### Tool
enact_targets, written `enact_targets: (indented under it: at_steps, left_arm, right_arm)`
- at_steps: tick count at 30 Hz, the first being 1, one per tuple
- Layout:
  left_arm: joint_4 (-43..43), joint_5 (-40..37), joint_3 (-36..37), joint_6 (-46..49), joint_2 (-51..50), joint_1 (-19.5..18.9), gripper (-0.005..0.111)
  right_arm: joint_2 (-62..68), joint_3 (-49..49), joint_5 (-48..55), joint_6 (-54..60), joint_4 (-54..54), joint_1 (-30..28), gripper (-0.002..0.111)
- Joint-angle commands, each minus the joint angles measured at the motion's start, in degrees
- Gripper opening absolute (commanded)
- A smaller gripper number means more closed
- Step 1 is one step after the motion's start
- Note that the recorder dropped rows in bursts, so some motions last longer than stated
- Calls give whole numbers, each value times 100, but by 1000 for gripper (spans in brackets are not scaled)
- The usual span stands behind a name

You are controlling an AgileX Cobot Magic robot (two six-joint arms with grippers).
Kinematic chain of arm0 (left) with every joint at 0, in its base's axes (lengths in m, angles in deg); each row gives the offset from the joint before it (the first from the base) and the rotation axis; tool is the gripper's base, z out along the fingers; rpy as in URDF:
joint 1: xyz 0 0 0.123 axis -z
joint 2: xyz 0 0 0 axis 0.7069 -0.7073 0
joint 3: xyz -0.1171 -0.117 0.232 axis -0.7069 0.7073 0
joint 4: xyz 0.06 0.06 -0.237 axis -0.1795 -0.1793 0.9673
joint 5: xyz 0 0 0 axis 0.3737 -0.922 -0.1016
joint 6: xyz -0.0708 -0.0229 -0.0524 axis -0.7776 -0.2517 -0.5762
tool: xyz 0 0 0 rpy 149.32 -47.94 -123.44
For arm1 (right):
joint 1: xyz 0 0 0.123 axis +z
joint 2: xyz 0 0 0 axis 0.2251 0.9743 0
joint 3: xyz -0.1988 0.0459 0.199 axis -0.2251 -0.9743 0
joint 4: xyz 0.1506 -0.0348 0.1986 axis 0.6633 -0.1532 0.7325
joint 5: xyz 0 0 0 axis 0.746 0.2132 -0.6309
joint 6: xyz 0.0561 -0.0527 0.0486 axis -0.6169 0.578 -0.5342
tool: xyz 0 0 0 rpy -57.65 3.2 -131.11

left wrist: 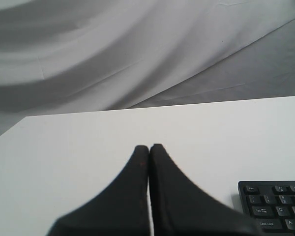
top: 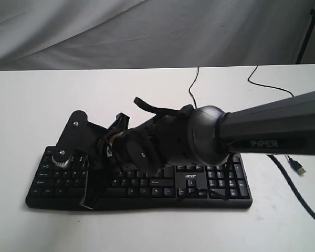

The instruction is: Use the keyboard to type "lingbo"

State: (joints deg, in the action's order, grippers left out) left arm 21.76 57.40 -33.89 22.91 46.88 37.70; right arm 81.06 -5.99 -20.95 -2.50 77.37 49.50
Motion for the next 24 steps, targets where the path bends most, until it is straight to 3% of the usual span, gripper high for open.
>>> enact_targets:
  at_steps: [1,24]
  left_arm:
    - [3,24,29,-16,-18,22,1]
    - [3,24,29,-16,-18,22,1]
  right_arm:
    - [-79,-249,-152,27,55,-48,0]
    - [215,-249,-354,27,82,75,0]
